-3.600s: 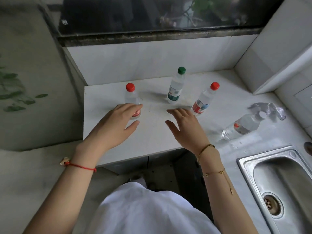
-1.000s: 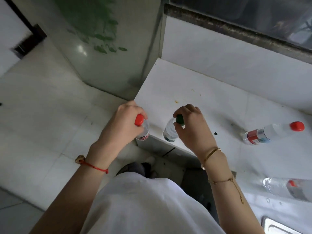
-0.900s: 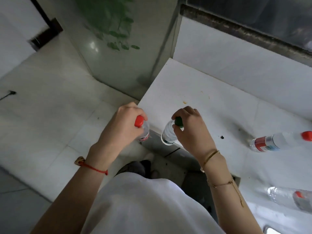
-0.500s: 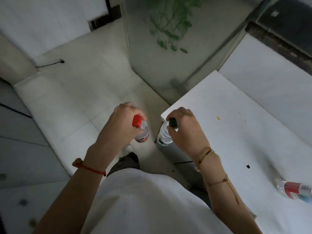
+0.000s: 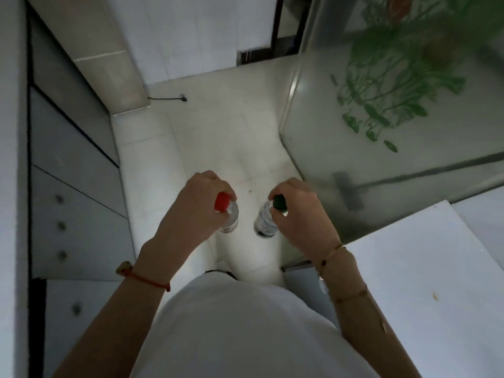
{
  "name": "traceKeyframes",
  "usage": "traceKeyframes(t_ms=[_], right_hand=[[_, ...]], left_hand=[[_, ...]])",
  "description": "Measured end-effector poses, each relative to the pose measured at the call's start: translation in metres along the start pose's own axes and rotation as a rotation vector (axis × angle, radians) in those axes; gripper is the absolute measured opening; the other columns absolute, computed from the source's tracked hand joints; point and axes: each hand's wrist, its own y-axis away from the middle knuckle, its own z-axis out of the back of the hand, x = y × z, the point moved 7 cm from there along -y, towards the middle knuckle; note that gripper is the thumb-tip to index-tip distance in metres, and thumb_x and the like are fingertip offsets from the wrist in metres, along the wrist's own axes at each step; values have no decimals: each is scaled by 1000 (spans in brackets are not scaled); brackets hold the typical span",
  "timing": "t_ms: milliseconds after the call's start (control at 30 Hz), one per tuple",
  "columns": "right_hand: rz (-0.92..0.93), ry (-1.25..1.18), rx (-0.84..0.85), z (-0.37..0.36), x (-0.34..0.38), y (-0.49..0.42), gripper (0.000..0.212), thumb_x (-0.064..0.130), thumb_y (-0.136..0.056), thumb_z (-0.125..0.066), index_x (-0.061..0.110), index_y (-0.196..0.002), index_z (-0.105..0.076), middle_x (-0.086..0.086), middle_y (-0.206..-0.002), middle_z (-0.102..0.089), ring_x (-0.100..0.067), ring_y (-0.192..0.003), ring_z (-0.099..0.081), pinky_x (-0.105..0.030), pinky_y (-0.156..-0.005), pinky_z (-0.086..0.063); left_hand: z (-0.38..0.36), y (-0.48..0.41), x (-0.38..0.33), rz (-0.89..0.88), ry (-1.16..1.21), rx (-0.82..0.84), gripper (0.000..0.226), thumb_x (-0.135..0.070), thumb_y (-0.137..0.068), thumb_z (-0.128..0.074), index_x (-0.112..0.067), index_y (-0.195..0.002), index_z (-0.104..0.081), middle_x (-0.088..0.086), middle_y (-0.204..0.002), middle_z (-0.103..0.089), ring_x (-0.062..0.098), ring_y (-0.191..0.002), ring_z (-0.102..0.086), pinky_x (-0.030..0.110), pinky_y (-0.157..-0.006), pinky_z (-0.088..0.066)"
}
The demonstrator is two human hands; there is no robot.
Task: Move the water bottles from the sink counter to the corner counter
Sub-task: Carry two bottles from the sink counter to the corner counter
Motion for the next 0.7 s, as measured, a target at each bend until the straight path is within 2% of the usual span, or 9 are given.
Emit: traceKeyframes(t_ms=[200,333,467,600,700], right_hand=[[105,7,39,-23,44,-76,18,3,-83,-58,7,-100,-63,-7,-101,-60,-21,-98,-51,-21,-81,-41],[143,-10,62,-38,71,-118,19,3,-84,-57,5,-101,-64,-9,-103,-61,-22,-98,-51,-22,-80,-42],[185,-10,100,-52,93,-159,19,5,-84,-59,6,-102,-64,-8,-103,-62,-20,-98,-52,-17,-79,-36],[232,-1,150,-68,111,-199,18,4,-83,-59,6,-100,-65,-8,-103,-62,-19,-98,-52,-15,-78,-32],[271,3,165,-79,125,-236,17,6,-84,-59,7,-101,-65,-7,-104,-63,-19,-99,-52,-14,-78,-31]], left_hand=[[40,-36,57,91,2,-55,31,-4,-67,-73,-22,-92,-72,-2,-99,-63,14,-93,-57,20,-78,-42],[64,-56,91,143,-1,-84,31,-6,-67,-74,-22,-94,-72,-1,-100,-64,14,-92,-58,19,-78,-41],[86,-72,123,199,27,-113,31,-7,-66,-76,-20,-94,-71,2,-102,-64,18,-94,-60,28,-83,-50],[105,-88,153,260,34,-149,32,-6,-65,-77,-21,-93,-71,1,-101,-64,16,-92,-58,27,-81,-49],[121,-105,177,307,41,-166,33,-5,-64,-76,-22,-93,-71,0,-100,-63,17,-94,-58,34,-84,-52]])
